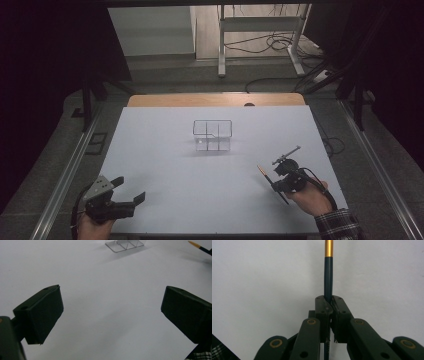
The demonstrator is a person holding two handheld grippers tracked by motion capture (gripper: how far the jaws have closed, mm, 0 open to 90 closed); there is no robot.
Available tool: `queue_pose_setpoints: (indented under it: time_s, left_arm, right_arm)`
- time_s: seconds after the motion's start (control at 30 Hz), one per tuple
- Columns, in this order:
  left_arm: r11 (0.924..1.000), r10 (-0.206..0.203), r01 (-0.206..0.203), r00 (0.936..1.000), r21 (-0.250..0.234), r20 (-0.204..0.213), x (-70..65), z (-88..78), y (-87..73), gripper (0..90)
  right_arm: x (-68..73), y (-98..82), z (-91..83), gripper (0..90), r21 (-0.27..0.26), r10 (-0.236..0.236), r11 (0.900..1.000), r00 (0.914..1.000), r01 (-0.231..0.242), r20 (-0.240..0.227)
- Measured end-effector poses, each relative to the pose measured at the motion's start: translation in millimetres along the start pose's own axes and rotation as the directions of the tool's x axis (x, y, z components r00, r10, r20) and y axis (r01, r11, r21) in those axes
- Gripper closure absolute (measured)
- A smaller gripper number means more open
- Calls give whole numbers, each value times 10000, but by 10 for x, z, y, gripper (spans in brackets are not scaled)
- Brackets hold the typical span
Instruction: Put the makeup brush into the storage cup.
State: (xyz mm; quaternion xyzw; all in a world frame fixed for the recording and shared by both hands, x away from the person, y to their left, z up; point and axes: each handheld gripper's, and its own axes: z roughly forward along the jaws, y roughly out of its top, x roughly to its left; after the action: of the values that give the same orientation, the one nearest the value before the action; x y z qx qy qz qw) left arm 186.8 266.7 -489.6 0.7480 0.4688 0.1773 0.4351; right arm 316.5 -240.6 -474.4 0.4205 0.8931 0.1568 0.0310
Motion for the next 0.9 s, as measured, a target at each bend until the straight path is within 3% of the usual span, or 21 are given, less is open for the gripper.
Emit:
queue_pose_setpoints:
  time_s: [0.37,0.63,0.87,0.9]
  left_arm:
    - [9992,110,-98,9995,-391,303,-16,-40,15,54]
    - [9987,47,-16,9981,-504,621,-32,-45,31,53]
    - [9983,12,30,9974,-589,719,-36,-43,39,52]
    - [9984,5,36,9973,-571,728,-38,-40,41,52]
  right_arm:
    - [77,-29,-118,837,-1148,-93,9934,10000,89,-29]
    - [123,-72,-179,836,-1995,-105,9798,9999,93,-49]
    - [169,-137,-205,836,-2649,-138,9642,9999,135,5]
    - [182,-147,-227,836,-2866,-123,9580,9999,114,-17]
